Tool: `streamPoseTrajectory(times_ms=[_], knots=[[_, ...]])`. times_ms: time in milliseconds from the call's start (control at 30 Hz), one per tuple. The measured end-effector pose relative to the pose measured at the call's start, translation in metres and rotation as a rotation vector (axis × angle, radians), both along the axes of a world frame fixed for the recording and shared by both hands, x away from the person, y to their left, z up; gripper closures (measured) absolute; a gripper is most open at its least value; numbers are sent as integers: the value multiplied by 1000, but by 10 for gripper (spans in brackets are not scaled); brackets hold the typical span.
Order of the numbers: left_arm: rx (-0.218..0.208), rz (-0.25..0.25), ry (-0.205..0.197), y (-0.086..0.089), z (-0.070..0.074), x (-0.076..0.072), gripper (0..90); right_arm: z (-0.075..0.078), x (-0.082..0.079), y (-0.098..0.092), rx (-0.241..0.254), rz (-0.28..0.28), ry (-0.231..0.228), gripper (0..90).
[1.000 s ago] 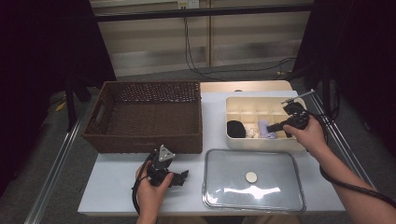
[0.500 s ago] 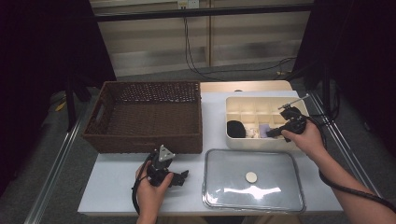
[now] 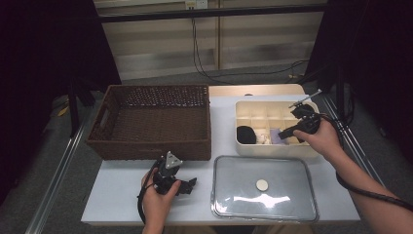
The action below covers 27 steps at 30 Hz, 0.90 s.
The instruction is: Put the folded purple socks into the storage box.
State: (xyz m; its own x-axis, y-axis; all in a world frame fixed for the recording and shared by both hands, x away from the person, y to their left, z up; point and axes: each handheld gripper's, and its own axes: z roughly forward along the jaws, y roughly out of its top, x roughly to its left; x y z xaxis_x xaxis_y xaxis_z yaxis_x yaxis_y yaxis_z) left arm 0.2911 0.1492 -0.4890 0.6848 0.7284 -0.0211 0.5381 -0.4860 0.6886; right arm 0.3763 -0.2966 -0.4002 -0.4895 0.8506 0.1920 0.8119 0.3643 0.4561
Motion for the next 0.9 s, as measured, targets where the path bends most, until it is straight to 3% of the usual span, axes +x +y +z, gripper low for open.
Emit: streamPoseTrajectory(times_ms=[67,100,200,233,300,367,567,667,900], knots=[[-1,1,0,0,0,0,0,3,1,1,-2,6,4,723],[0,0,0,0,0,0,0,8,2,3,8,8,21,786],[-2,2,0,0,0,0,0,9,4,5,-6,6,30,796],[-1,1,0,0,0,0,0,5,7,8,-36,11,36,796],[-2,2,1,0,0,0,0,3,8,9,-46,13,42,796],[-2,2,1,0,0,0,0,-7,9,11,-41,18,51,794],[-2,2,0,0,0,0,0,-15,7,8,-19,26,71,817],[-1,1,0,0,0,0,0,-23,7,10,-29,35,93,821],[-2,2,1,0,0,0,0,-31,9,16,-74,49,99,802]])
